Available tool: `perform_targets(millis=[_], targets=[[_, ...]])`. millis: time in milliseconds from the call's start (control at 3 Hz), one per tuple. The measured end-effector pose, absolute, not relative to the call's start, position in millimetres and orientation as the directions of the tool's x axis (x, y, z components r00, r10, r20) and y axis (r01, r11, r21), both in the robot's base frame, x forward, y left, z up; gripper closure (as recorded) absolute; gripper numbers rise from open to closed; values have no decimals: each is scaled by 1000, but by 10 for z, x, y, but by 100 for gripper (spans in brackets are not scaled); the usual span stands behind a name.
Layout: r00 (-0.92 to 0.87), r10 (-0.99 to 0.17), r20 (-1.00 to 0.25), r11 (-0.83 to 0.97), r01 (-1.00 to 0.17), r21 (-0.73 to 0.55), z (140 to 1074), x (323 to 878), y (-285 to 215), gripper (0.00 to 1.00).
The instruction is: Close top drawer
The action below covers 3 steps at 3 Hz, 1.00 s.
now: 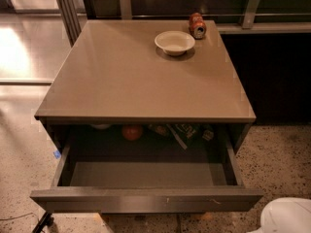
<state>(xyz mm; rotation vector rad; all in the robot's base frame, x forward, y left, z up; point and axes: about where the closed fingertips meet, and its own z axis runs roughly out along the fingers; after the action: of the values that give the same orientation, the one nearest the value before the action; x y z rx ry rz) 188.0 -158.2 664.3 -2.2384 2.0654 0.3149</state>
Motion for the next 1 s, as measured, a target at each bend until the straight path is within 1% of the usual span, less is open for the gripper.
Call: perform_targets(millis=[333, 667, 1000], targets=[[41, -970, -239, -61, -995, 77, 6559, 2007, -1487, 100], [-9, -958, -288, 3, -1000, 24, 6534, 2320, -1091, 100], [-9, -958, -288, 3, -1000, 24, 6534, 2320, -1091, 100]])
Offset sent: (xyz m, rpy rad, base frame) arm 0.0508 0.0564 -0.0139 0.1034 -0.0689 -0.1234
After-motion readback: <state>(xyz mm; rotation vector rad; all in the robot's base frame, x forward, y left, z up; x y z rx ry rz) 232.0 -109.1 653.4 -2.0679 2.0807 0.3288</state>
